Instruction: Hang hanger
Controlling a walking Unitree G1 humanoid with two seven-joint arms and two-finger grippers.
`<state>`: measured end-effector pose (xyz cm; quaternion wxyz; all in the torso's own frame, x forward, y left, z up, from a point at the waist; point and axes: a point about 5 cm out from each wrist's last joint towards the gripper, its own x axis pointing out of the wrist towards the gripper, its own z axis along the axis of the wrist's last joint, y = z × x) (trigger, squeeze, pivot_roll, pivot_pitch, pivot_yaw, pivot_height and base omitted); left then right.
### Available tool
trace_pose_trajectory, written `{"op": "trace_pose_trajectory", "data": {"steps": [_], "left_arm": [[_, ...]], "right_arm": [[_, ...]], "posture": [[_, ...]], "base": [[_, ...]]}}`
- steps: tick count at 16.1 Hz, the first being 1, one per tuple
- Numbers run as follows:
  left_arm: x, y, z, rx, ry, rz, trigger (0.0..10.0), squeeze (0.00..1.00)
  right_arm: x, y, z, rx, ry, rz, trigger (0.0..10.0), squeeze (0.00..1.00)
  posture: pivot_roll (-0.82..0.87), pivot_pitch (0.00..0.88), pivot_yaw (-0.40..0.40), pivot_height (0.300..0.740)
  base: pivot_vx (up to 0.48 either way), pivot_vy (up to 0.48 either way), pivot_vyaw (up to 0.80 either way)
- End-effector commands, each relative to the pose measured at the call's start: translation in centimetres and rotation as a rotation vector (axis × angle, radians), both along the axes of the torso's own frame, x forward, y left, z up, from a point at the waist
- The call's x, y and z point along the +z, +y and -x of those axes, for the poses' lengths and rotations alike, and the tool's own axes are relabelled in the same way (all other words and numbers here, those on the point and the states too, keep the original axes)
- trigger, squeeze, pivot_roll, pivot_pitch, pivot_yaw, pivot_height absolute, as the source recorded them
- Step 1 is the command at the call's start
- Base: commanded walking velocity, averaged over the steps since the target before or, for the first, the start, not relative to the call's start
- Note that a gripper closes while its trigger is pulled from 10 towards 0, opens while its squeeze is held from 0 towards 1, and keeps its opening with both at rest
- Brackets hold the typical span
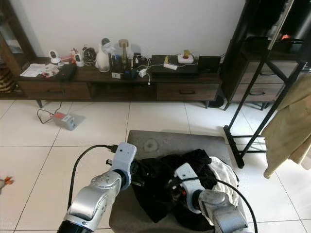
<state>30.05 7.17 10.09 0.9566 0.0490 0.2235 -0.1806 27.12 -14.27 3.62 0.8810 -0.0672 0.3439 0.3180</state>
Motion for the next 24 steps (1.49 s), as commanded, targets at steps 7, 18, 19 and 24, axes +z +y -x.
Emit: {"op": "trace_pose_trajectory", "data": {"steps": [7,18,19,24], "left_arm": [[0.7,-0.9,0.2,-0.048,-0.016,-0.001,0.0,0.0],[0.5,-1.1,0.3,-0.062,-0.008,-0.001,0.0,0.0],[0.5,-1.1,0.3,-0.063,-0.007,-0.001,0.0,0.0],[0.6,-1.4,0.4,-0.075,-0.003,0.002,0.0,0.0]], "right_arm": [[1.7,-2.1,-1.8,-0.024,-0.131,0.162,10.0,0.0],[1.3,-2.4,-1.1,-0.059,-0.086,0.113,10.0,0.0],[1.6,-2.2,-1.4,-0.061,-0.103,0.1,10.0,0.0],[1.8,0.1,-2.4,0.001,-0.168,0.059,10.0,0.0]], "posture": [[0.05,0.137,-0.055,0.74],[0.05,0.137,-0.053,0.74],[0.05,0.14,-0.052,0.74],[0.06,0.144,-0.05,0.74]], "base": [[0.0,0.0,0.0],[0.0,0.0,0.0],[0.0,0.0,0.0],[0.0,0.0,0.0]]}}
